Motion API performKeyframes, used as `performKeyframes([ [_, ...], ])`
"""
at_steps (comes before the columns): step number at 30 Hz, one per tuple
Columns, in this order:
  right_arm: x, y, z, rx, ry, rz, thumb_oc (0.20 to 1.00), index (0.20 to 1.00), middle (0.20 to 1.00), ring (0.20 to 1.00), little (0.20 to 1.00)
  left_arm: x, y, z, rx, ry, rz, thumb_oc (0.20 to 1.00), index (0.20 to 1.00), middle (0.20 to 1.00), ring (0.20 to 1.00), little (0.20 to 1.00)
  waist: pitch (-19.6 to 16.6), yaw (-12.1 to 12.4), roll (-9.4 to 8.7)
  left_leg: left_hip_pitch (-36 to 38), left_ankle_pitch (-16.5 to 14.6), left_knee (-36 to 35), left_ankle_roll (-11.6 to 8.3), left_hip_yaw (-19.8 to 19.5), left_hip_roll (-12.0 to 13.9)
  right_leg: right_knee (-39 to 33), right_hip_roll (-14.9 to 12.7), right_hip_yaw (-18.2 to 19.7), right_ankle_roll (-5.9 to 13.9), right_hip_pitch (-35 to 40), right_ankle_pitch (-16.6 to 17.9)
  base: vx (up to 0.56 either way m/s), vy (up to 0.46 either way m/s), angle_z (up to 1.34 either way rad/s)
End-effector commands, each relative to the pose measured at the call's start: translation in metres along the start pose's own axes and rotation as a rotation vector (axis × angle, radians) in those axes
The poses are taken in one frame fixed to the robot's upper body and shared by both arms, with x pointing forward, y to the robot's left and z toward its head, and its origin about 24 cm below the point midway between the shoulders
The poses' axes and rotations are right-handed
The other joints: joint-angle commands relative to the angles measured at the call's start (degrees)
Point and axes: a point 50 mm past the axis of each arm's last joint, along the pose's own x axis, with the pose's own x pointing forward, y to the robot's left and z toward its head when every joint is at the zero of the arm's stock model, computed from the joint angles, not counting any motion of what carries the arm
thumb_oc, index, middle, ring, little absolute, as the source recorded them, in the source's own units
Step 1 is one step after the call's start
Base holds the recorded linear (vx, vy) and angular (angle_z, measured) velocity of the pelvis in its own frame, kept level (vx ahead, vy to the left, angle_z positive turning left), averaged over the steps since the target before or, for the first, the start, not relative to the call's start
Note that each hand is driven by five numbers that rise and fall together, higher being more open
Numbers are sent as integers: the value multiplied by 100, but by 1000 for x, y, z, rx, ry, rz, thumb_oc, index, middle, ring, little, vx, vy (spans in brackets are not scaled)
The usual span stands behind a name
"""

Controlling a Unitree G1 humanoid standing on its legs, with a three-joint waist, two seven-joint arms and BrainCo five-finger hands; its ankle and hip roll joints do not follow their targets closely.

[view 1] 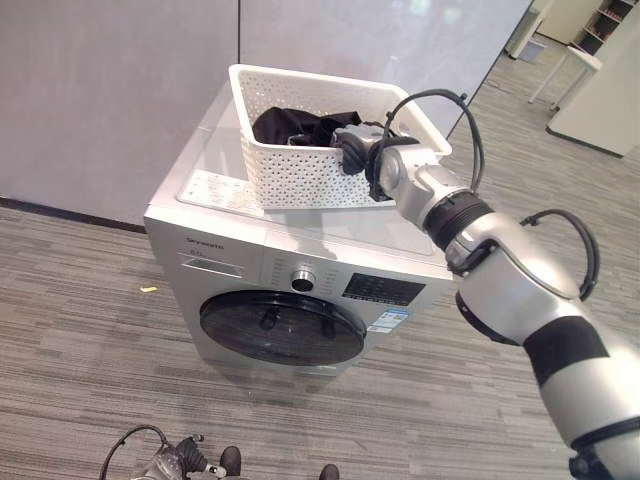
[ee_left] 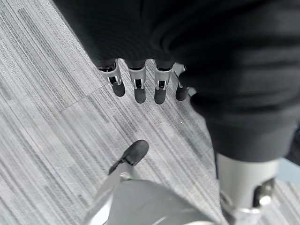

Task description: Grab the laundry basket,head to the washer,open it,put in the laundry and shut it.

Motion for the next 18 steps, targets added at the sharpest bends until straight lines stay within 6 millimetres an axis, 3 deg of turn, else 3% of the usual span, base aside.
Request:
performKeyframes([
  [1, 0, -26, 8, 73, 12, -61, 200, 200, 200, 200, 200, -1, 20, -5, 42, 45, 34, 1000, 1000, 1000, 1000, 1000, 180, 148, -147, 22, -18, 6, 94, -249, -374, 229, -337, 78, 375, 577, 1292, -22, 38, 17],
  [11, 2, 1, -6, 263, 76, -22, 200, 200, 200, 200, 200, 0, 11, -2, 78, 58, 4, 1000, 1000, 1000, 1000, 1000, 23, 335, 91, 257, -27, 6, 174, -283, -547, 327, -433, -169, 370, 833, 1080, -22, 43, 12],
  [16, 3, 9, -6, 354, 85, -16, 200, 200, 200, 200, 200, 0, 6, -4, 82, 66, -9, 1000, 1000, 1000, 1000, 1000, 21, 413, 129, 331, -41, 6, 217, -224, -535, 376, -448, -228, 341, 848, 936, -12, 8, -1],
  [18, 4, 9, 6, 405, 34, -20, 200, 200, 200, 200, 200, 1, 4, -2, 73, 60, -9, 1000, 1000, 1000, 1000, 1000, 50, 463, 168, 370, -34, 6, 231, -157, -504, 423, -451, -275, 322, 833, 864, -34, -1, -9],
])
